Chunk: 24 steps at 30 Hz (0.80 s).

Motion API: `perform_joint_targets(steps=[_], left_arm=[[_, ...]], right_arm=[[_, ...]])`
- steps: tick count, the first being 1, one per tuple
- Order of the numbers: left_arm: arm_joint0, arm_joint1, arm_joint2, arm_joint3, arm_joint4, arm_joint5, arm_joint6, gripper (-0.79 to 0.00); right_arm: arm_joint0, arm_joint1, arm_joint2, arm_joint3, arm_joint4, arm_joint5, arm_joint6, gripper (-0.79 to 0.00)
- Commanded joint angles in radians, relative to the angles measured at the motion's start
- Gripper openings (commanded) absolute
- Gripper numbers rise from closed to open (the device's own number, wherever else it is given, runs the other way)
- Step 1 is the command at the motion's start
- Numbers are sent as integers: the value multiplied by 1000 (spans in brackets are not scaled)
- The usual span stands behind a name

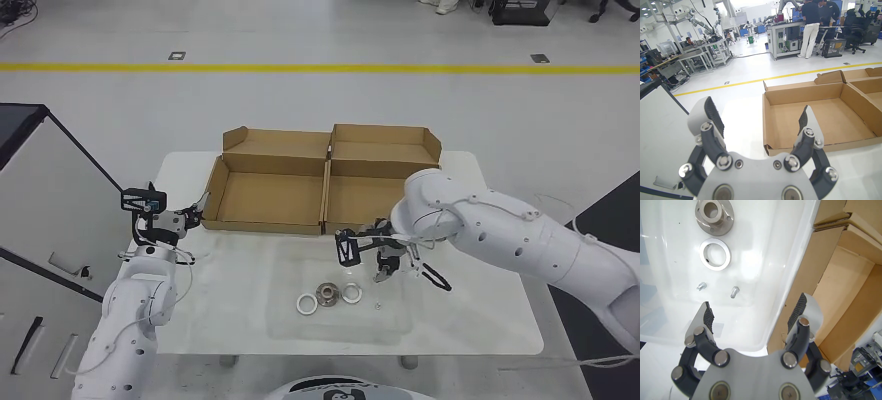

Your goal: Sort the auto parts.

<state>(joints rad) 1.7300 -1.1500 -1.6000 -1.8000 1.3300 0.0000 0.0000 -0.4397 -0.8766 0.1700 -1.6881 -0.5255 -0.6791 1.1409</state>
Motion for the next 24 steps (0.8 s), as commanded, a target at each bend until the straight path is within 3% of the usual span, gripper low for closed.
perform_joint_targets(steps=[1, 20, 24], left_arm=[[0, 0, 0, 0, 0, 0, 0, 0], [0, 0, 0, 0, 0, 0, 0, 0], [0, 0, 0, 0, 0, 0, 0, 0]], right_arm=[[6, 0, 7, -3, 9, 20, 7, 0], [-3, 1, 16, -13, -9, 44, -5, 0], [-5, 13, 38, -39, 50, 82, 52, 0]])
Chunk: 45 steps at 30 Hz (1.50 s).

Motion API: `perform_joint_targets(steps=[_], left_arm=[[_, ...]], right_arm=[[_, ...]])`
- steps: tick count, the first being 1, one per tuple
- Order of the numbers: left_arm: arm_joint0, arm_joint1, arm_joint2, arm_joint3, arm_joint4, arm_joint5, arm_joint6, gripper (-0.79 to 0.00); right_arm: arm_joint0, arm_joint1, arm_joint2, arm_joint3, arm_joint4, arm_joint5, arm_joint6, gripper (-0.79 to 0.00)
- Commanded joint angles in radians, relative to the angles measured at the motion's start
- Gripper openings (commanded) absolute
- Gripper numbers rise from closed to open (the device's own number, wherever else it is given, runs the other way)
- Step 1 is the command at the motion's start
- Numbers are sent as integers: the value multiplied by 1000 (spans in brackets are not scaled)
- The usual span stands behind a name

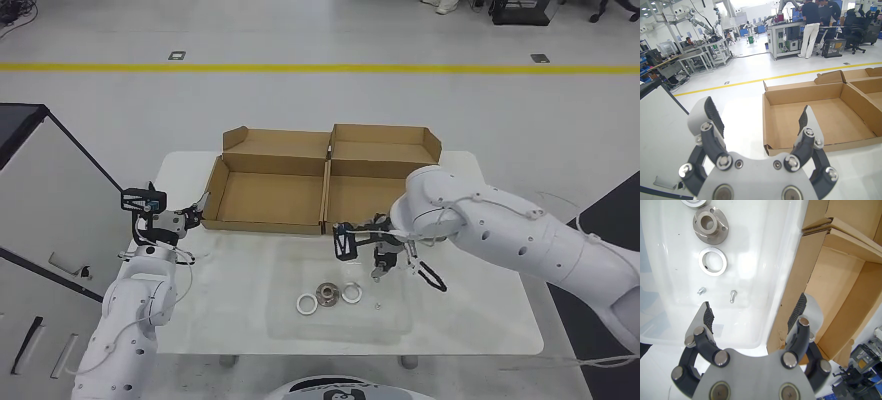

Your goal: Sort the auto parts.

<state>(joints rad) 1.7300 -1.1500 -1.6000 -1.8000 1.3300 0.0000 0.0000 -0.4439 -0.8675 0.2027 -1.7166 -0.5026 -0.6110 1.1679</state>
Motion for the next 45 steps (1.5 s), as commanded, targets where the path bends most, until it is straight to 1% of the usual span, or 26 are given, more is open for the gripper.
perform_joint_targets(steps=[1, 6, 12, 16, 23, 27, 33, 34, 35, 37, 42, 44, 45], left_arm=[[0, 0, 0, 0, 0, 0, 0, 0], [0, 0, 0, 0, 0, 0, 0, 0], [0, 0, 0, 0, 0, 0, 0, 0], [0, 0, 0, 0, 0, 0, 0, 0], [0, 0, 0, 0, 0, 0, 0, 0], [0, 0, 0, 0, 0, 0, 0, 0], [0, 0, 0, 0, 0, 0, 0, 0], [0, 0, 0, 0, 0, 0, 0, 0], [0, 0, 0, 0, 0, 0, 0, 0], [0, 0, 0, 0, 0, 0, 0, 0], [0, 0, 0, 0, 0, 0, 0, 0], [0, 0, 0, 0, 0, 0, 0, 0], [0, 0, 0, 0, 0, 0, 0, 0]], right_arm=[[1, 8, 16, -28, 49, 22, 34, 0], [8, 40, 41, -118, 122, 87, 128, 0], [47, 78, -6, -219, 187, 167, 208, 0], [75, 97, -33, -249, 239, 196, 237, 0], [73, 120, -33, -283, 273, 197, 239, 0], [55, 114, -33, -271, 271, 192, 234, 0], [21, 90, -33, -221, 259, 160, 201, 0], [17, 86, -33, -216, 256, 161, 202, -6], [13, 81, -33, -210, 254, 161, 203, -62], [4, 73, -33, -197, 249, 170, 212, -86], [-14, 52, -33, -162, 229, 191, 233, -95], [-18, 44, -33, -152, 223, 194, 236, -111], [-20, 40, -33, -146, 220, 195, 236, -132]])
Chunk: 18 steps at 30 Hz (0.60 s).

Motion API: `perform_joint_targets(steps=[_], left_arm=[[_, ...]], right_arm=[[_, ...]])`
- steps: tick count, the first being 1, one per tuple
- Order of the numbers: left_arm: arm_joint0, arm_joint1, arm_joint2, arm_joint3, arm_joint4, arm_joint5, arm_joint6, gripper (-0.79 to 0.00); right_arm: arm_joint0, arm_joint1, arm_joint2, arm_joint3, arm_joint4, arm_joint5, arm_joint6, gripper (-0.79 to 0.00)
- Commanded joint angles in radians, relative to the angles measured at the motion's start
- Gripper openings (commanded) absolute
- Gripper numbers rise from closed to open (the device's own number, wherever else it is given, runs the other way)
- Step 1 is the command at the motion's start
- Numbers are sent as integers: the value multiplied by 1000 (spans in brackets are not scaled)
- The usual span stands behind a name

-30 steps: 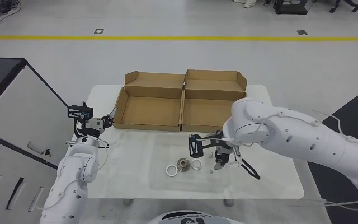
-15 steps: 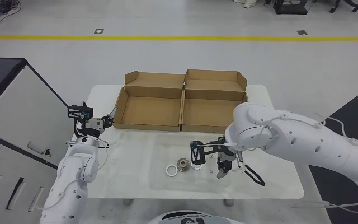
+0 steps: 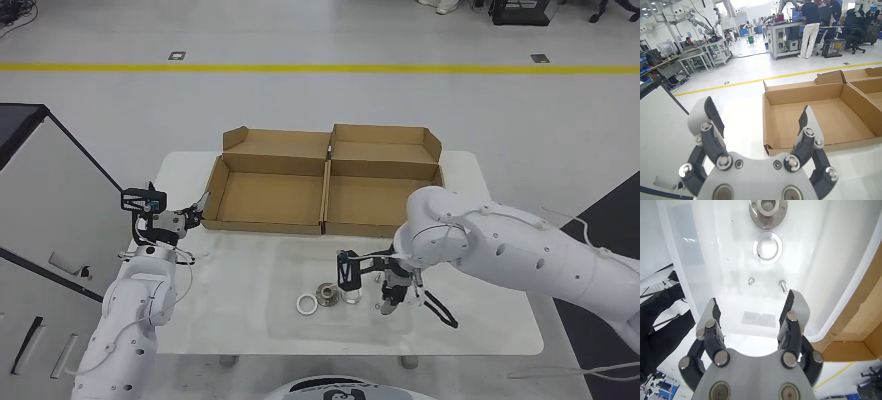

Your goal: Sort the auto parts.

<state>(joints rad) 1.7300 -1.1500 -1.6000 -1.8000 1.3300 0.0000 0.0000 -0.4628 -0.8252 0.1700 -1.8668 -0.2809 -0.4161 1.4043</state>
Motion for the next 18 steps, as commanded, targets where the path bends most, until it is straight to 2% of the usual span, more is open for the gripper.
perform_joint_targets(steps=[1, 4, 5, 7, 18], left_arm=[[0, 0, 0, 0, 0, 0, 0, 0], [0, 0, 0, 0, 0, 0, 0, 0], [0, 0, 0, 0, 0, 0, 0, 0], [0, 0, 0, 0, 0, 0, 0, 0], [0, 0, 0, 0, 0, 0, 0, 0]], right_arm=[[-2, -7, 0, 9, -7, 2, 2, -194], [-3, -19, 0, 22, -29, 13, 13, -286], [-2, -22, 0, 26, -41, 18, 18, -363], [-6, -31, 0, 31, -69, 34, 34, -409], [-10, -82, 0, 84, -128, 36, 36, -397]])
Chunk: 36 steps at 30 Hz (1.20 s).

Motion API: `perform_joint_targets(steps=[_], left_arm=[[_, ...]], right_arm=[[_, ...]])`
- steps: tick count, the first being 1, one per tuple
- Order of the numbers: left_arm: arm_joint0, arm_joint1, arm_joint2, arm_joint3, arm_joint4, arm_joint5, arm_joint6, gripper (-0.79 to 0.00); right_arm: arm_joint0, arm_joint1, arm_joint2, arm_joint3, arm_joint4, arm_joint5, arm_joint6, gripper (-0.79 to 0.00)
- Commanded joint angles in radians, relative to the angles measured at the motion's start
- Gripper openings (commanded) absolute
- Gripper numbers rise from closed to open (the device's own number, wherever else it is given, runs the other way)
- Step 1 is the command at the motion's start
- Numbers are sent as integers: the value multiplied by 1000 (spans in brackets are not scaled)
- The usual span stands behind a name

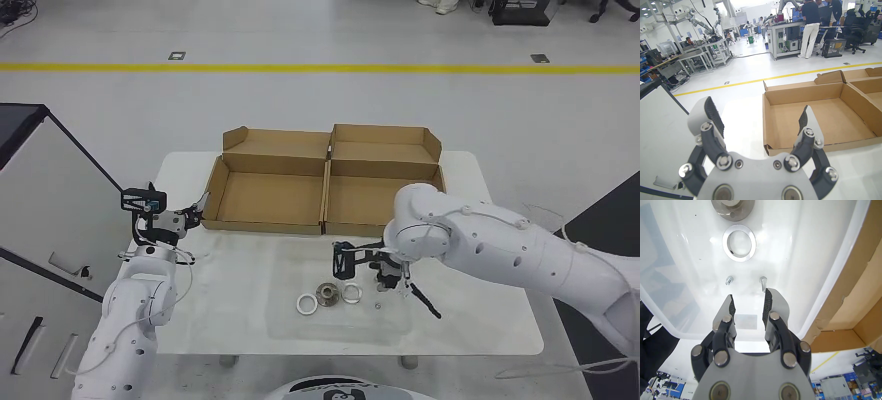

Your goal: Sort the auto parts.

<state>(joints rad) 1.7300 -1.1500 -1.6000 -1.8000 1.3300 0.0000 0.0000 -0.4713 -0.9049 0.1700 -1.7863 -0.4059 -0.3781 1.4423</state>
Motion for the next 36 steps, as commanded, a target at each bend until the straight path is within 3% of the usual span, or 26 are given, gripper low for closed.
perform_joint_targets(steps=[1, 8, 19, 36], left_arm=[[0, 0, 0, 0, 0, 0, 0, 0], [0, 0, 0, 0, 0, 0, 0, 0], [0, 0, 0, 0, 0, 0, 0, 0], [0, 0, 0, 0, 0, 0, 0, 0]], right_arm=[[-4, -7, 0, 7, -10, -4, -4, -397], [-24, -32, 0, 31, -53, -7, -7, -363], [-50, -65, 0, 66, -94, -1, -1, -416], [-66, -86, 0, 100, -116, 12, 12, -416]])
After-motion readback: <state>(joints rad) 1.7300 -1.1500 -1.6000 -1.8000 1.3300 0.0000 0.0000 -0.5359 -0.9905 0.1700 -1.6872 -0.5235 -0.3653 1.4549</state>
